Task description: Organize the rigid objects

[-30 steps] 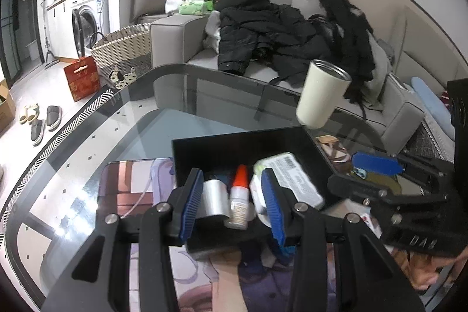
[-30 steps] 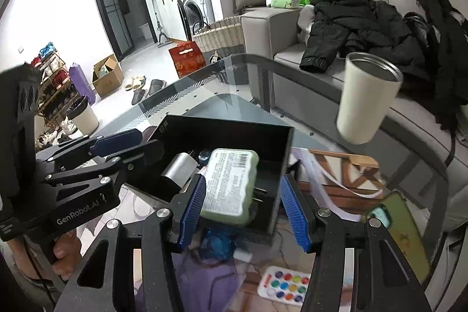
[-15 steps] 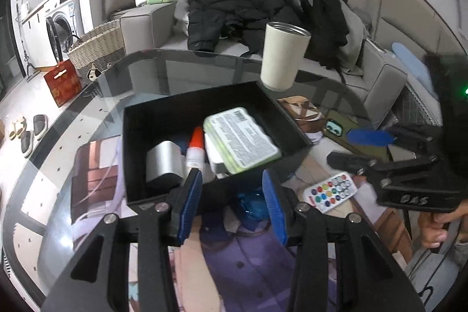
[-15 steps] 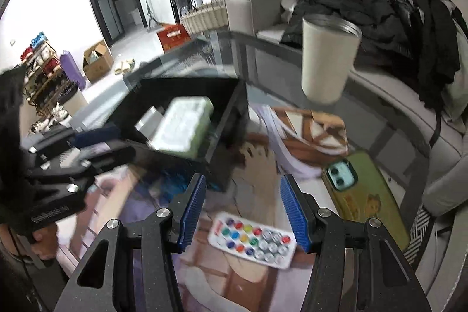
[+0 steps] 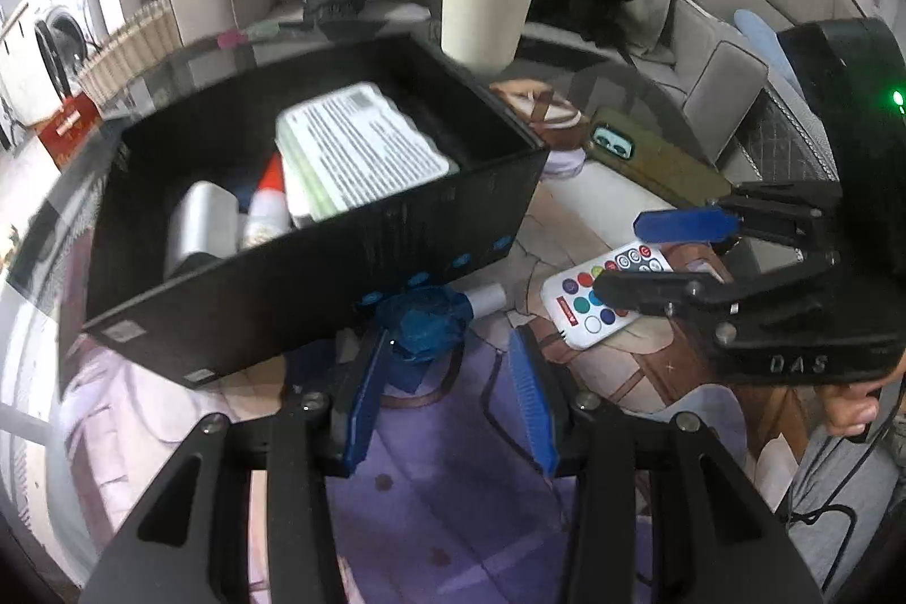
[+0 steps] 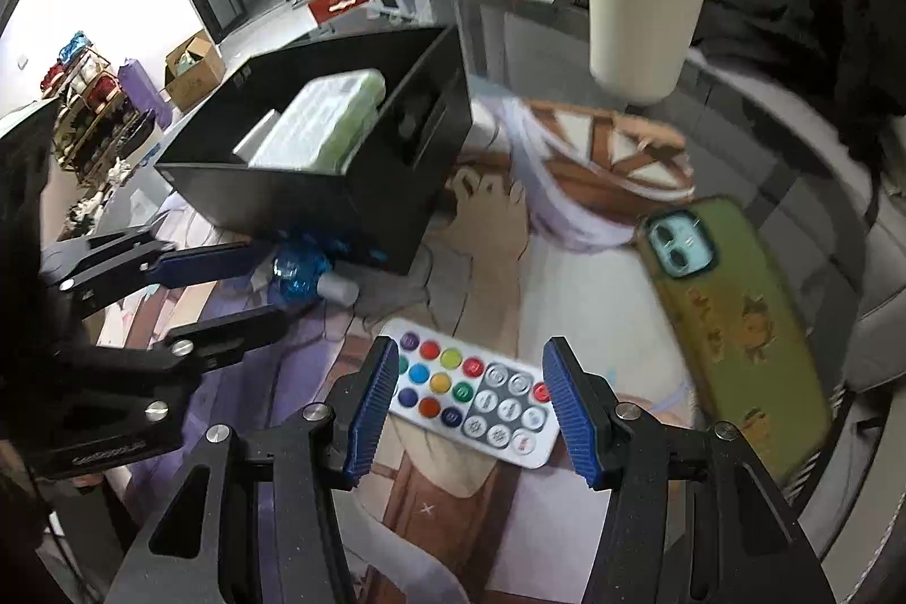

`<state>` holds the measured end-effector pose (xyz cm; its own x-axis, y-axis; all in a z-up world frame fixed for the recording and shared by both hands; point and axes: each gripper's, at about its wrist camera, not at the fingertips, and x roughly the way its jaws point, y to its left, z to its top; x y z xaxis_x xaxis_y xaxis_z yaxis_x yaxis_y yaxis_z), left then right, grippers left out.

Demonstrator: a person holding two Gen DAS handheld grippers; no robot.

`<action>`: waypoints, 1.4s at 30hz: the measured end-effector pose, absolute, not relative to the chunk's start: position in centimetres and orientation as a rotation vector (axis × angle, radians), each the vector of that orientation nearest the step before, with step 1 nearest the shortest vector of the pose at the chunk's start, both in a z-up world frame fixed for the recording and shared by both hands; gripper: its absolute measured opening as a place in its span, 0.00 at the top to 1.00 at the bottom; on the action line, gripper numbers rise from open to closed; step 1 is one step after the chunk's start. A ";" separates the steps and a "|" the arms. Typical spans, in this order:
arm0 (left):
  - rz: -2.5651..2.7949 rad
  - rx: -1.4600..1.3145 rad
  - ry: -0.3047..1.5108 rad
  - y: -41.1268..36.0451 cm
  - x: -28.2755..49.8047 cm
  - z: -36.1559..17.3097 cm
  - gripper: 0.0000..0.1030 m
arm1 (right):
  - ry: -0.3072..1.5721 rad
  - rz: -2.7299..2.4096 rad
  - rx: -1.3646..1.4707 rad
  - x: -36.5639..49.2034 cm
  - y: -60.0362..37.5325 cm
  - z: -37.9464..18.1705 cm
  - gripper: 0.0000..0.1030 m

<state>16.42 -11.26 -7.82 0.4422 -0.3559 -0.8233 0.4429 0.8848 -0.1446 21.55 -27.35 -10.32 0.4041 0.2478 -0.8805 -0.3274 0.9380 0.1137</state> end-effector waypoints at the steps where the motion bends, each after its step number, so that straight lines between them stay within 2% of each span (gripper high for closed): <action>1: -0.495 0.097 1.002 -11.4 16.6 -8.0 0.58 | 1.108 0.370 -0.079 21.5 -27.3 -10.6 0.47; 11: -0.478 0.110 1.031 -11.9 17.7 -9.2 0.58 | 1.111 0.396 -0.141 20.7 -25.6 -11.1 0.47; 13: -0.482 0.110 1.033 -11.9 17.5 -9.1 0.66 | 1.109 0.404 -0.160 20.5 -25.4 -11.0 0.47; 18: -0.489 0.115 1.023 -11.6 17.1 -8.9 0.69 | 1.108 0.383 -0.160 20.9 -25.6 -11.0 0.46; 20: -0.495 0.103 1.025 -11.2 16.9 -8.8 0.85 | 1.110 0.385 -0.175 21.0 -25.4 -11.0 0.45; 21: -0.502 0.096 1.035 -11.0 16.9 -8.9 0.90 | 1.112 0.385 -0.183 21.1 -25.3 -11.0 0.44; 23: -0.500 0.090 1.050 -10.6 16.7 -9.1 0.90 | 1.109 0.384 -0.203 21.2 -24.9 -11.1 0.40; 29: -0.512 0.106 1.037 -10.2 15.7 -8.8 0.87 | 1.104 0.350 -0.242 21.7 -24.7 -11.2 0.37; 34: -0.531 0.142 1.026 -11.3 16.0 -8.8 0.76 | 1.107 0.332 -0.244 21.7 -25.3 -11.4 0.26; 36: -0.527 0.154 1.027 -11.9 16.4 -9.0 0.73 | 1.104 0.321 -0.239 21.8 -25.8 -11.4 0.26; 40: -0.529 0.160 1.019 -12.7 16.9 -9.0 0.60 | 1.097 0.326 -0.235 21.8 -26.3 -11.4 0.25; 42: -0.521 0.169 1.021 -13.0 17.2 -9.1 0.60 | 1.099 0.339 -0.234 21.6 -26.2 -11.4 0.25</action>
<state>17.20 -13.00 -9.15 0.4134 -0.3350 -0.8467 0.4887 0.8662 -0.1041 21.62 -26.24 -11.44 0.4110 0.1520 -0.8989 -0.3812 0.9243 -0.0180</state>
